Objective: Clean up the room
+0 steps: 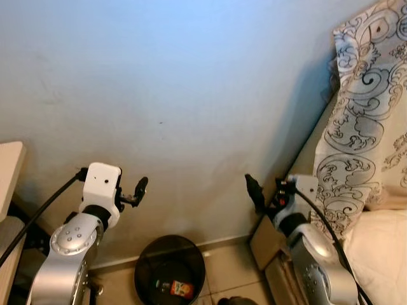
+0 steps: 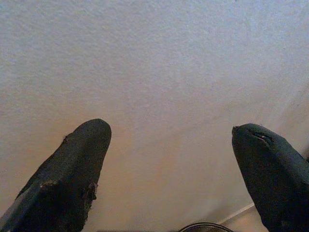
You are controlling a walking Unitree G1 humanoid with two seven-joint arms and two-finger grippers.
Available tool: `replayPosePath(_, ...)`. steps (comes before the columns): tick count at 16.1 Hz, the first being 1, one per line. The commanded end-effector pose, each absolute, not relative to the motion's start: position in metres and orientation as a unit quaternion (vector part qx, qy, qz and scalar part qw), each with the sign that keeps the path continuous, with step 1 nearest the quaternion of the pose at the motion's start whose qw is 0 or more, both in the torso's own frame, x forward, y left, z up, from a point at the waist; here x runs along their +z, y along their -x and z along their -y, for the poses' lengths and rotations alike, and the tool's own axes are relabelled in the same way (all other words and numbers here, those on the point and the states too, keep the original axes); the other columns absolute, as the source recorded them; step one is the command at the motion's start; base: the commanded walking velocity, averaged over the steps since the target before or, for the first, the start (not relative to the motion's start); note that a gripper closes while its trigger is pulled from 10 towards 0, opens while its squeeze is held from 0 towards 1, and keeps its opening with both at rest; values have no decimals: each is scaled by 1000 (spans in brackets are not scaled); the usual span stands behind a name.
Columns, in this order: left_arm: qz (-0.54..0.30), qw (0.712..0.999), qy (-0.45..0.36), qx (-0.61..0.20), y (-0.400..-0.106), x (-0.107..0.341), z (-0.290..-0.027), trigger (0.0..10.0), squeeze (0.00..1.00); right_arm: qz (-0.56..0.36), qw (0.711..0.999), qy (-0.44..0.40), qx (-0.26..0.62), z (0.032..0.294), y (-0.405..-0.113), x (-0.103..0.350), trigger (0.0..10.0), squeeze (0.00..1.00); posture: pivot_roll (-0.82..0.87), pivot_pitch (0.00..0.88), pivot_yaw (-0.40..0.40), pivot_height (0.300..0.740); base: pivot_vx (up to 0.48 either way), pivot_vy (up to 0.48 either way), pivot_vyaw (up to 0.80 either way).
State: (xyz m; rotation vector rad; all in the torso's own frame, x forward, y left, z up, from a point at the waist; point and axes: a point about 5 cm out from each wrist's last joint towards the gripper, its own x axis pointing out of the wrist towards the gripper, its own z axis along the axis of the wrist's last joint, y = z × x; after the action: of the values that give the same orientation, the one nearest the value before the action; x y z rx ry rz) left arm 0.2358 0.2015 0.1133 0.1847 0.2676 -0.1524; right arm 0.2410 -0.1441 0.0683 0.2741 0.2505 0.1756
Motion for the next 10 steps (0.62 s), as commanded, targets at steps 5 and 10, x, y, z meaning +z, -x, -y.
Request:
replayPosePath(5, -132, 983, -95, -81, -237, 114, -198, 10000, 0, -121, 981, -131, 79, 147, -241, 73, 10000, 0, -28, 0, 14, 740, 0, 0, 0)
replayPosePath(10, -132, 983, -99, -78, -237, 115, -199, 10000, 0, -122, 981, -125, 81, 146, -242, 73, 10000, 0, -18, 0, 6, 740, 0, 0, 0)
